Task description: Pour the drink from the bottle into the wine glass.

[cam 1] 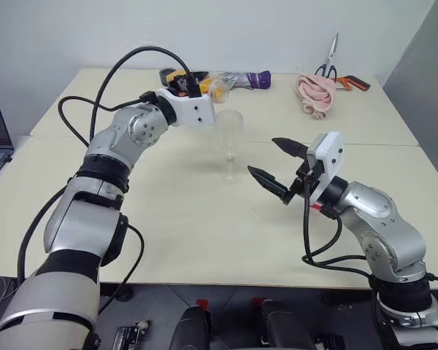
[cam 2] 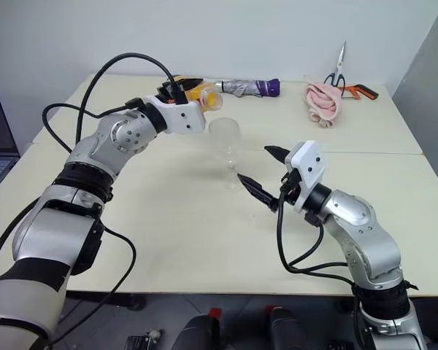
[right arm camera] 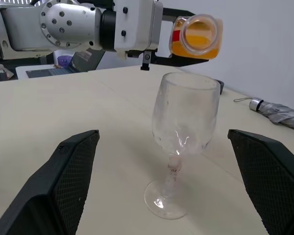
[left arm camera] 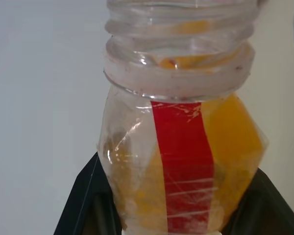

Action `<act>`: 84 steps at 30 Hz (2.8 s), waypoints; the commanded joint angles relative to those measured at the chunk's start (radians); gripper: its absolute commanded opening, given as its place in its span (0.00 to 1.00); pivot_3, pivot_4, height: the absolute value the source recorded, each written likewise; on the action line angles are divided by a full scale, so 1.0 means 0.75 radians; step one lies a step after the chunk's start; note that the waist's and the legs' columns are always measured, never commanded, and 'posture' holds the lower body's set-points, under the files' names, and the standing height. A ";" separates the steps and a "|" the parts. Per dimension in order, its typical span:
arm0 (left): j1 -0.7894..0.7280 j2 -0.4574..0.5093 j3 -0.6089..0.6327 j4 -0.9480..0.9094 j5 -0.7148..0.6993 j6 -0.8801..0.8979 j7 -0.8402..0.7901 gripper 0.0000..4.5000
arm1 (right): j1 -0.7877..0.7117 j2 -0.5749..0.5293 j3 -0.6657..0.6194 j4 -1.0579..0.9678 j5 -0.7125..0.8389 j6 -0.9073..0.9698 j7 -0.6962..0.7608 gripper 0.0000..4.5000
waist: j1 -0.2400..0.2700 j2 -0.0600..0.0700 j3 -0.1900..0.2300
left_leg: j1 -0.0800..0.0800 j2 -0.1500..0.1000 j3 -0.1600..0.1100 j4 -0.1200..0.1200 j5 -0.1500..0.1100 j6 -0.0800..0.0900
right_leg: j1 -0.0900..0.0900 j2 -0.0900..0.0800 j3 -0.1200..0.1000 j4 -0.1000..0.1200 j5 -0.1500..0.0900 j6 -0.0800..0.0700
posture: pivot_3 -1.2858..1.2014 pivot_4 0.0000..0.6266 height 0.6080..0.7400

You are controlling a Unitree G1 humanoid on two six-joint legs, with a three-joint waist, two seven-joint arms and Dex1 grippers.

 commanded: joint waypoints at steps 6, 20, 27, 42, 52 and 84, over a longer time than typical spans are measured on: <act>-0.088 0.037 -0.014 0.006 0.020 -0.042 0.052 0.42 | 0.021 -0.049 -0.054 -0.070 0.050 -0.036 0.059 1.00 | 0.000 0.000 0.000 | 0.000 0.000 0.000 0.000 0.000 0.000 | 0.000 0.000 0.000 0.000 0.000 0.000 | 0.52 0.24 1.00; -0.150 0.044 -0.048 0.065 0.072 -0.070 0.101 0.42 | 0.011 -0.104 -0.091 -0.027 0.065 -0.039 0.082 1.00 | 0.000 0.000 0.000 | 0.000 0.000 0.000 0.000 0.000 0.000 | 0.000 0.000 0.000 0.000 0.000 0.000 | 0.52 0.24 1.00; -0.163 0.051 -0.058 0.074 0.102 -0.084 0.118 0.42 | 0.013 -0.105 -0.090 -0.025 0.065 -0.038 0.088 1.00 | 0.000 0.000 0.000 | 0.000 0.000 0.000 0.000 0.000 0.000 | 0.000 0.000 0.000 0.001 0.000 0.000 | 0.52 0.24 1.00; -0.184 0.070 -0.074 0.095 0.129 -0.099 0.144 0.42 | 0.024 -0.128 -0.134 0.024 0.080 -0.069 0.130 1.00 | 0.000 0.000 0.000 | 0.000 0.000 0.001 0.000 0.000 0.000 | 0.000 0.000 0.000 0.001 0.000 0.000 | 0.52 0.24 1.00; -0.198 0.076 -0.081 0.107 0.144 -0.113 0.159 0.42 | 0.024 -0.108 -0.149 0.069 0.082 -0.097 0.126 1.00 | 0.000 0.000 0.000 | 0.000 0.000 0.001 0.000 0.000 0.000 | 0.000 0.000 0.000 0.001 0.000 0.000 | 0.52 0.24 1.00; -0.228 0.086 -0.122 0.136 0.180 -0.138 0.196 0.42 | 0.043 -0.100 -0.122 0.015 0.185 -0.087 0.167 1.00 | 0.000 0.000 0.000 | 0.000 0.000 0.001 0.001 0.000 0.000 | 0.000 -0.001 0.000 0.002 0.000 0.000 | 0.52 0.24 1.00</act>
